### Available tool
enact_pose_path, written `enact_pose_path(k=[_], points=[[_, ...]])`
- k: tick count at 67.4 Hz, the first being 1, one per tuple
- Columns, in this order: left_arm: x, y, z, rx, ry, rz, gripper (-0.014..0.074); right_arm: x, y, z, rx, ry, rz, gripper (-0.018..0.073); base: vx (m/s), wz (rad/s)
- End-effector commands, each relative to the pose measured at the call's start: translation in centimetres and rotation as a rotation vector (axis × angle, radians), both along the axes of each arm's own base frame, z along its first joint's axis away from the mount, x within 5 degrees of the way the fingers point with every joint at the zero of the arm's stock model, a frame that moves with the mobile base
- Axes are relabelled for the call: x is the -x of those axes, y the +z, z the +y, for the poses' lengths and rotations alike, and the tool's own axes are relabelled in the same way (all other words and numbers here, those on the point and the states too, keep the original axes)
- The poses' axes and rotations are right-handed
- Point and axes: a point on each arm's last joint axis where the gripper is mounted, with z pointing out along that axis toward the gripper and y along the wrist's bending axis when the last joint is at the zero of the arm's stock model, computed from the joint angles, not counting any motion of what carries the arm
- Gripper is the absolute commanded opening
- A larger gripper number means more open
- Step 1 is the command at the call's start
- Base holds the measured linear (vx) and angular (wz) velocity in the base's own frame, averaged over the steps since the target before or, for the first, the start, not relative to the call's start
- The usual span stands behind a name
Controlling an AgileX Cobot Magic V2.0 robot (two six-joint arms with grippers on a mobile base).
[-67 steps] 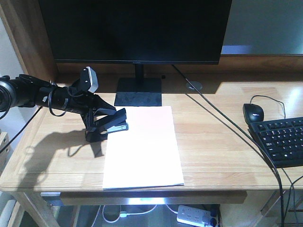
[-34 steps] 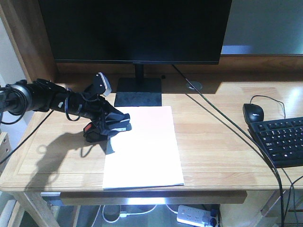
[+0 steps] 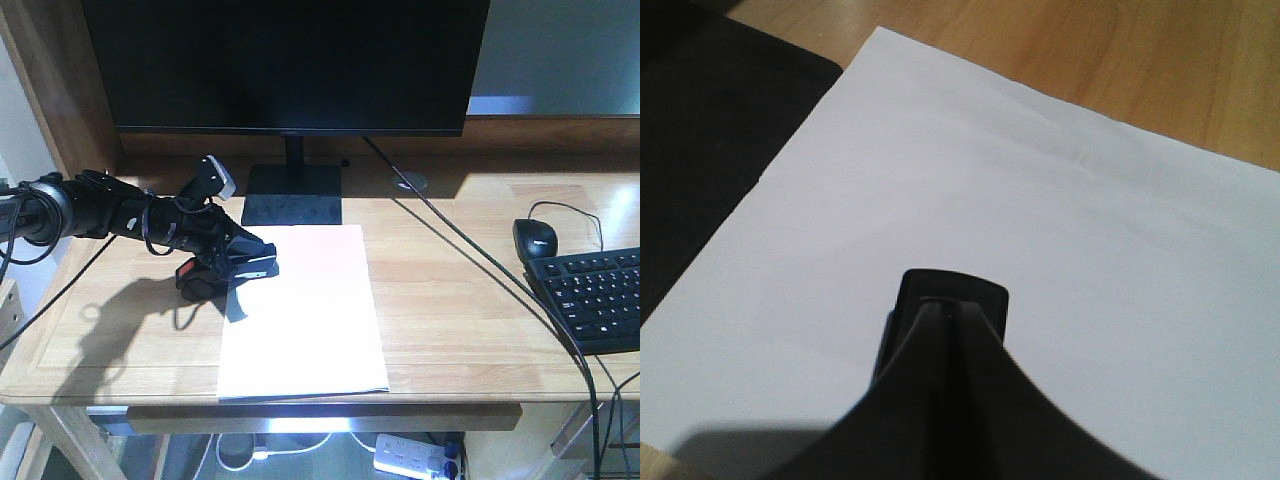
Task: Grab stapler and paper to desk for stapling
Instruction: 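Slide the stapler with the left gripper onto the paper's edge, then release the stapler and raise the left gripper away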
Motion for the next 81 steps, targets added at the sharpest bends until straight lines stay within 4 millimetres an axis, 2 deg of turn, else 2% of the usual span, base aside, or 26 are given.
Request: enact_pose_path(k=[1, 50, 54, 61, 70, 81], points=[[0.1, 0.4, 0.1, -0.057, -0.019, -0.021, -0.0006, 0.2, 1.1, 0.2, 0.01, 0.02, -0.046, 0.058, 0.0, 0.0], [0.2, 0.7, 0.0, -0.053, -0.024, -0.025, -0.0006, 0.2, 1.1, 0.2, 0.01, 0.02, -0.046, 0.058, 0.0, 0.0], [0.3, 1.5, 0.0, -0.039, -0.018, -0.018, -0.0006, 0.2, 1.1, 0.2, 0.01, 0.02, -0.046, 0.058, 0.0, 0.0], [0.7, 4.1, 0.1, -0.046, -0.01, -0.021, -0.0006, 0.2, 1.1, 0.2, 0.01, 0.02, -0.046, 0.058, 0.0, 0.0], [1.6, 8.3, 0.8, -0.12, -0.008, -0.068, -0.0006, 0.2, 1.1, 0.2, 0.01, 0.02, -0.046, 0.058, 0.0, 0.0], [3.0, 13.5, 2.1, -0.174, 0.09, -0.083, -0.0006, 0.2, 1.1, 0.2, 0.01, 0.02, -0.046, 0.058, 0.0, 0.0]])
